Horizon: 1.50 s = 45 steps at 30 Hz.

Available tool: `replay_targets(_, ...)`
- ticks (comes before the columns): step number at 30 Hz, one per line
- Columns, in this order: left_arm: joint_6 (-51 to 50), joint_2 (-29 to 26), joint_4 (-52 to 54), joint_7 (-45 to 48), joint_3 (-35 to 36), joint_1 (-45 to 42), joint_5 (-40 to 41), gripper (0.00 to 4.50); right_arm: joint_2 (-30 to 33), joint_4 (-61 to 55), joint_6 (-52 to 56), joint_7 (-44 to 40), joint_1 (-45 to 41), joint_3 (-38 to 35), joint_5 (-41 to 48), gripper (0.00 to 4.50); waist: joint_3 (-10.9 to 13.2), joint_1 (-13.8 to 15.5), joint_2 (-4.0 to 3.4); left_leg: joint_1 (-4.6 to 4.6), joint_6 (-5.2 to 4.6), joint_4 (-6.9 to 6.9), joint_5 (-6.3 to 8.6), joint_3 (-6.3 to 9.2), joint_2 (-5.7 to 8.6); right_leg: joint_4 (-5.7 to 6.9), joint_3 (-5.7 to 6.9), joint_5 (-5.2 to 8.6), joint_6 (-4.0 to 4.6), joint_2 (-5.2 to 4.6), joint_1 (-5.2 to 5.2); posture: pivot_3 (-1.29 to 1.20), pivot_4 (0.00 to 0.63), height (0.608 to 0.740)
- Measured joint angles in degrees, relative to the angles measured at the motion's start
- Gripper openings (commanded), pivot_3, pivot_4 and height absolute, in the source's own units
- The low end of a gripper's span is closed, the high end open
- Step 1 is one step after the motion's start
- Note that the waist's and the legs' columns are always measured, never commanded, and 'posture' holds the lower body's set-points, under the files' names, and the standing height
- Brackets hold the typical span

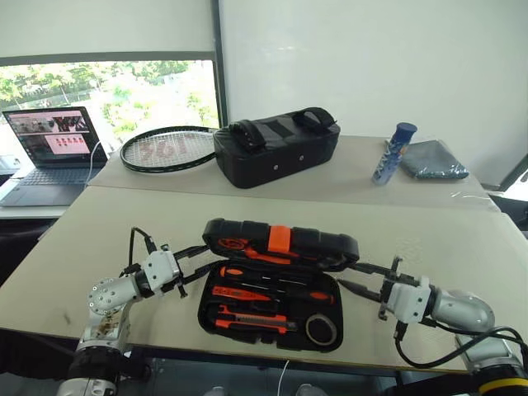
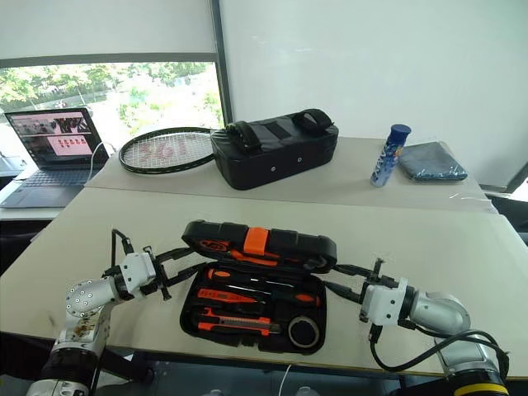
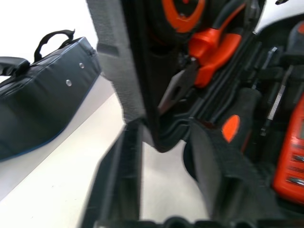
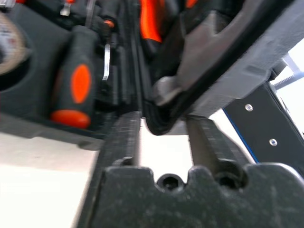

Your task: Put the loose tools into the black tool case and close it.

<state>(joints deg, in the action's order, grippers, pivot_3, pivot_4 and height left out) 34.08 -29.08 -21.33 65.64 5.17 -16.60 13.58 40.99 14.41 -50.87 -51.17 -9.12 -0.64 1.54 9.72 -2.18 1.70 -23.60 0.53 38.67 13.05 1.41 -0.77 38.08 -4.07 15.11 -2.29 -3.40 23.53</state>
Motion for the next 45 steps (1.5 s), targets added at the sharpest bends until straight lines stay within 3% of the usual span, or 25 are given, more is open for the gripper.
replay_targets(4, 1.3, -1.7, 0.0, 1.3, -0.8, 1.2, 0.2, 4.48, 2.0, 1.2, -6.1, 1.0, 0.7, 0.2, -1.1, 4.41, 0.0, -0.1, 0.0, 0.44, -0.01, -0.1, 0.01, 0.01, -0.01, -0.1, 0.01, 0.01, 0.0, 0.0, -0.45, 0.0, 0.15, 0.74)
replay_targets(5, 1.9, -2.1, 0.1, 1.4, -0.9, 1.1, 0.2, 4.5, 2.4, 1.3, -7.1, 1.3, 0.7, 0.2, -1.2, 4.47, 0.0, -0.1, 0.0, 0.5, -0.01, -0.09, 0.01, 0.01, -0.02, -0.1, 0.01, 0.01, 0.0, 0.01, -0.5, 0.0, 0.15, 0.74)
replay_targets(11, -2.8, -8.9, 0.9, 4.4, 0.4, 4.6, 4.4, 4.5, 6.8, 3.3, -9.3, 3.3, 5.3, -0.6, -1.4, 4.47, 0.0, -0.3, -0.01, 1.36, -0.02, -0.51, 0.01, -0.05, -0.05, -0.39, -0.02, 0.07, 0.04, 0.0, -1.32, 0.0, 0.15, 0.74)
replay_targets(17, -28.0, -18.4, 5.1, 6.9, 3.8, 8.6, 13.8, 4.5, 9.6, 2.6, -8.5, 4.6, 11.6, -1.7, -0.2, 4.47, 0.0, -0.3, 0.01, 1.37, -0.01, -0.62, 0.01, -0.02, -0.09, -0.44, -0.01, 0.12, 0.04, 0.02, -1.3, 0.0, 0.15, 0.74)
replay_targets(19, -32.0, -21.6, 4.8, 8.9, 5.3, 10.0, 14.5, 4.5, 10.7, 1.3, -6.3, 4.1, 14.9, -1.6, 2.2, 3.93, 0.0, -0.3, -0.01, 1.39, -0.01, -0.7, 0.01, -0.04, -0.09, -0.46, -0.02, 0.15, 0.08, 0.0, -1.29, 0.0, 0.15, 0.74)
replay_targets(22, -31.6, -21.3, 3.4, 10.0, 5.4, 9.8, 13.5, 3.87, 12.1, -3.3, -1.6, 2.3, 19.0, -0.5, 6.8, 3.1, 0.0, -0.2, -0.01, 1.41, -0.01, -0.72, 0.01, -0.04, -0.09, -0.46, -0.01, 0.16, 0.09, 0.0, -1.32, 0.0, 0.15, 0.74)
replay_targets(30, -32.1, -15.6, 8.0, 10.0, -0.4, 7.8, 10.9, 0.79, 11.7, -18.7, 16.4, 0.0, 22.3, 4.0, 11.0, 0.26, 0.0, 0.1, 0.01, 1.37, -0.01, -0.72, 0.01, -0.04, -0.09, -0.45, 0.0, 0.16, 0.09, 0.02, -1.31, 0.0, 0.15, 0.74)
replay_targets(32, -32.8, -14.4, 9.8, 9.8, -2.4, 7.3, 10.1, 0.11, 10.9, -20.8, 20.4, 0.0, 21.0, 5.1, 10.7, 0.0, 0.0, 0.0, 0.0, 1.37, -0.01, -0.72, 0.01, -0.04, -0.09, -0.45, -0.01, 0.16, 0.09, 0.04, -1.29, 0.0, 0.15, 0.74)
replay_targets(40, -36.9, -14.2, 12.3, 8.9, -5.1, 7.0, 6.7, 0.11, 7.1, -19.5, 32.5, -0.1, 11.6, 7.0, 7.0, 0.0, 0.0, 0.0, 0.04, 1.36, -0.01, -0.72, 0.01, -0.04, -0.09, -0.47, -0.01, 0.16, 0.09, 0.06, -1.27, 0.0, 0.15, 0.74)
replay_targets(45, -41.9, -11.3, 14.9, 5.4, -5.0, 7.1, 6.7, 0.11, 3.9, -13.3, 37.6, 0.4, 2.9, 6.7, 4.2, 0.0, 0.0, -0.1, 0.04, 1.33, -0.01, -0.72, 0.01, -0.03, -0.07, -0.46, 0.0, 0.16, 0.09, 0.05, -1.25, 0.0, 0.15, 0.74)
